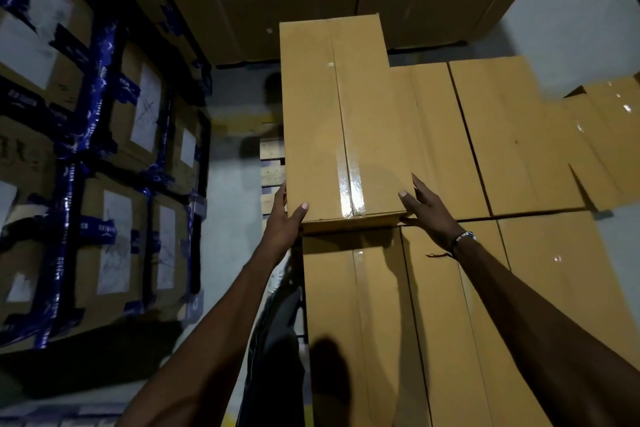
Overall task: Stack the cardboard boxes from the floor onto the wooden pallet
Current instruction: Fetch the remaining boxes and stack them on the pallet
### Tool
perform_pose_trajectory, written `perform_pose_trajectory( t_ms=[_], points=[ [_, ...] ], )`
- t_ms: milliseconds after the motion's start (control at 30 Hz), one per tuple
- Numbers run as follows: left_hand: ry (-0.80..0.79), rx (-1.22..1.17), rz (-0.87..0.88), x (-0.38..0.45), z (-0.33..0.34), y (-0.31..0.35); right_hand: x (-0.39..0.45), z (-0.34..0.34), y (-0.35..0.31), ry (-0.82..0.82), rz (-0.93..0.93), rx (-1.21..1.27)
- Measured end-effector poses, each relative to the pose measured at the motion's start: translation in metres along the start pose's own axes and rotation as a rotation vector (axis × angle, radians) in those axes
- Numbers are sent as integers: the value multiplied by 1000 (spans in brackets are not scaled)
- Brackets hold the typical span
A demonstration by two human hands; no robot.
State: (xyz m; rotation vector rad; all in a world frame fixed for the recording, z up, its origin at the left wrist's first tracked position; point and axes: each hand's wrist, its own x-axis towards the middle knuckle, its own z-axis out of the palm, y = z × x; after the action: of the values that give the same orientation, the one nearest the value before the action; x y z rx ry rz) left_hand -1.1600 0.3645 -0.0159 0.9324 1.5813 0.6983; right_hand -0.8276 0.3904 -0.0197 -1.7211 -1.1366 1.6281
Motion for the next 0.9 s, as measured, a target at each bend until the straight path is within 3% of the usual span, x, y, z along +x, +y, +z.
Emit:
perform_pose_trajectory(
  t_ms=[500,700,900],
  points=[
    [24,60,-12,-3,1,-9,-4,5,9,95,-8,-47],
    [147,89,14,-22,3,7,-22,9,2,239,-1,-71],
    [248,86,89,-77,3,28,-75,-1,-19,249,-88,-54]
  ],
)
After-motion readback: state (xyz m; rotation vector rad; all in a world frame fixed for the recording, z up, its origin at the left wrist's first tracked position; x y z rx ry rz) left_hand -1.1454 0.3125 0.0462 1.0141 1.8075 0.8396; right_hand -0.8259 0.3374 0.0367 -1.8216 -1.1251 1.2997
